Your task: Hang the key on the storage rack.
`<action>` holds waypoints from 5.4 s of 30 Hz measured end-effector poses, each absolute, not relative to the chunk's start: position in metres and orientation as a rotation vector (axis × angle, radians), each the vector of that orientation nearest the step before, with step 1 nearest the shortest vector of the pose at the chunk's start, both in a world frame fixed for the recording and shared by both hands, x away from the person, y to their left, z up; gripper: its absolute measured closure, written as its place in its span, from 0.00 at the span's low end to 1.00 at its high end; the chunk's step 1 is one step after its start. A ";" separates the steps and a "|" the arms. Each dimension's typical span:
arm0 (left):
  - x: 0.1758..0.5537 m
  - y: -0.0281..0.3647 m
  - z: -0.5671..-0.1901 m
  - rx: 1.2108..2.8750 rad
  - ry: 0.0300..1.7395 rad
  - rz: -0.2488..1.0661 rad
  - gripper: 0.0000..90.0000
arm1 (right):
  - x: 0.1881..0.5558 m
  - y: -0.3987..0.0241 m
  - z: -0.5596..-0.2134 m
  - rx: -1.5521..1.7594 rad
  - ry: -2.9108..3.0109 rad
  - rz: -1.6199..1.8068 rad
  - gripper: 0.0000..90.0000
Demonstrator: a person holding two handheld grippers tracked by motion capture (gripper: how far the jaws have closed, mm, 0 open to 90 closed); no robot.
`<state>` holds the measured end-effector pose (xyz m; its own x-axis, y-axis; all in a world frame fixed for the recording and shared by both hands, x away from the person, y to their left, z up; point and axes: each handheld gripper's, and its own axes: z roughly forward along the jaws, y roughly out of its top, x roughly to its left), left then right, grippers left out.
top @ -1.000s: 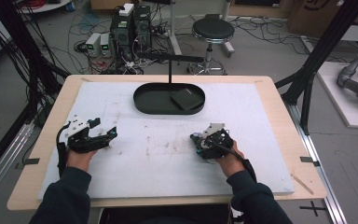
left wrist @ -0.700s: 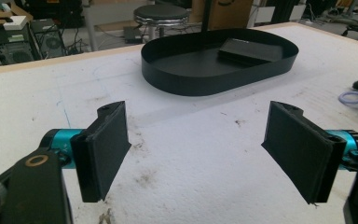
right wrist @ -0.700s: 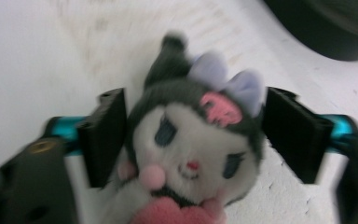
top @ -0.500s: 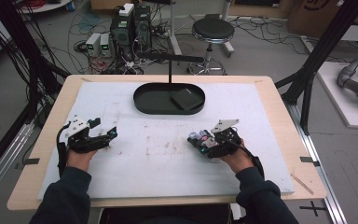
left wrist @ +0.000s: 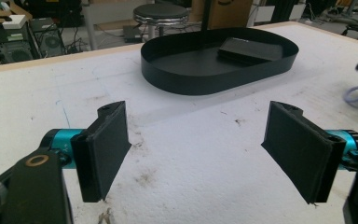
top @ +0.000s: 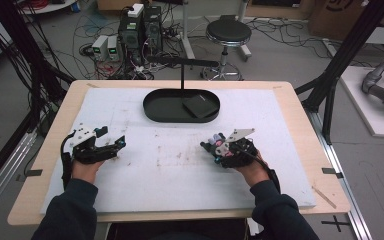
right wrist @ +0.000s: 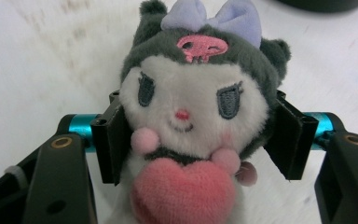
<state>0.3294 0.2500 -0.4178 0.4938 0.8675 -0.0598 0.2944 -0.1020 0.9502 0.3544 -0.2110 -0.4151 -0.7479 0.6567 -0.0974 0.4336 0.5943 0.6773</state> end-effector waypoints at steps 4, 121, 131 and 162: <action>0.330 0.250 -0.418 1.654 1.007 0.658 0.24 | 0.364 -0.211 -0.395 0.832 2.451 1.009 0.36; 0.333 0.249 -0.418 1.598 1.001 0.632 0.24 | 0.340 -0.300 -0.388 0.986 2.170 1.171 0.26; 0.332 0.248 -0.417 1.598 0.993 0.633 0.24 | 0.338 -0.306 -0.391 1.007 2.142 1.140 0.26; 0.330 0.246 -0.416 1.612 0.966 0.641 0.24 | 0.337 -0.310 -0.405 0.991 2.150 1.053 0.26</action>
